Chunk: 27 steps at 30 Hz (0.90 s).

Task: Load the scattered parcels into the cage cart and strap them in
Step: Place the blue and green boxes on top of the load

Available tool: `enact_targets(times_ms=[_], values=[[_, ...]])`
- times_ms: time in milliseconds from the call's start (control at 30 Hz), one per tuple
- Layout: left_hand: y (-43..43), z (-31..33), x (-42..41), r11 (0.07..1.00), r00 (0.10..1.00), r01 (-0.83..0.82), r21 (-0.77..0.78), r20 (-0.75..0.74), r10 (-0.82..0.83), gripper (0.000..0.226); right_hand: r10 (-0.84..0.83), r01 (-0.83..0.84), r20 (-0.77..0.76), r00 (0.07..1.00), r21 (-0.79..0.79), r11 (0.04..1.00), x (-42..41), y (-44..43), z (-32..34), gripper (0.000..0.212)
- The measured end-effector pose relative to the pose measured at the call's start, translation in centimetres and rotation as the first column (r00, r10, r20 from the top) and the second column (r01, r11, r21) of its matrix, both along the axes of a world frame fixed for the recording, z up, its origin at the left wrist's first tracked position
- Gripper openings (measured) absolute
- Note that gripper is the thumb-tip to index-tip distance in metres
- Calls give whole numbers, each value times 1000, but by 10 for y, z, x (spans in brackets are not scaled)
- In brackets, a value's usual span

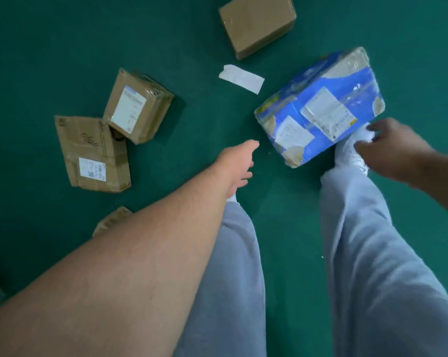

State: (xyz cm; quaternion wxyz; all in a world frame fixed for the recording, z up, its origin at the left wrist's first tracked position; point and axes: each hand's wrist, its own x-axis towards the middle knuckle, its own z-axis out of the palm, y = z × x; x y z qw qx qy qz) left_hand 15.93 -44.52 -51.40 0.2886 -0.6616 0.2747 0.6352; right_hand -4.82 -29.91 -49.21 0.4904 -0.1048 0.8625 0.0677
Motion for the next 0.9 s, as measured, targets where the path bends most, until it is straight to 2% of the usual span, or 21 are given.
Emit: enact_targets(times_ms=[67, 100, 200, 333, 433, 533, 633, 700, 767, 800, 833, 900], values=[[16, -13, -11, 997, 998, -64, 39, 20, 63, 40, 5, -4, -59, 998, 17, 1000, -27, -1, -22, 64], [22, -21, -17, 995, 995, -94, 27, 24, 93, 35, 18, -17, -54, 998, 15, 1000, -38, -3, -33, 69], [43, -53, -38, 983, 981, -183, -12, 65, 183, 44, 21, -22, -12, 1000, -33, 999, -63, -1, -66, 76], [66, -93, -55, 958, 956, -280, -64, 68, 284, 39, -18, 30, 102, 995, -123, 992, -71, 3, -103, 71], [72, -104, -64, 931, 932, -349, -104, 64, 356, 37, -55, 60, 78, 995, -60, 996, -79, 3, -127, 73], [72, -97, -70, 935, 932, -336, -116, 105, 348, 46, -38, 36, 86, 996, 26, 999, -88, 9, -136, 62], [72, -84, -72, 928, 930, -349, -132, 75, 361, 68, -162, 167, 152, 975, -24, 986, -103, 16, -125, 56], [77, -67, -71, 915, 928, -351, -199, 58, 369, 54, -287, 308, 232, 929, -58, 950, -109, 27, -100, 54], [83, -43, -66, 886, 904, -398, -236, 64, 423, 28, -315, 355, 275, 908, -108, 929, -109, 40, -67, 46], [87, -26, -65, 868, 887, -426, -253, 71, 456, 22, -304, 356, 300, 904, -135, 925, -111, 47, -45, 41], [91, -7, -61, 857, 874, -446, -259, 80, 479, 25, -285, 350, 332, 899, -155, 924, -111, 53, -20, 39], [101, 43, -55, 855, 867, -465, -230, 79, 493, 51, -238, 332, 417, 877, -169, 928, -119, 62, 43, 53]])
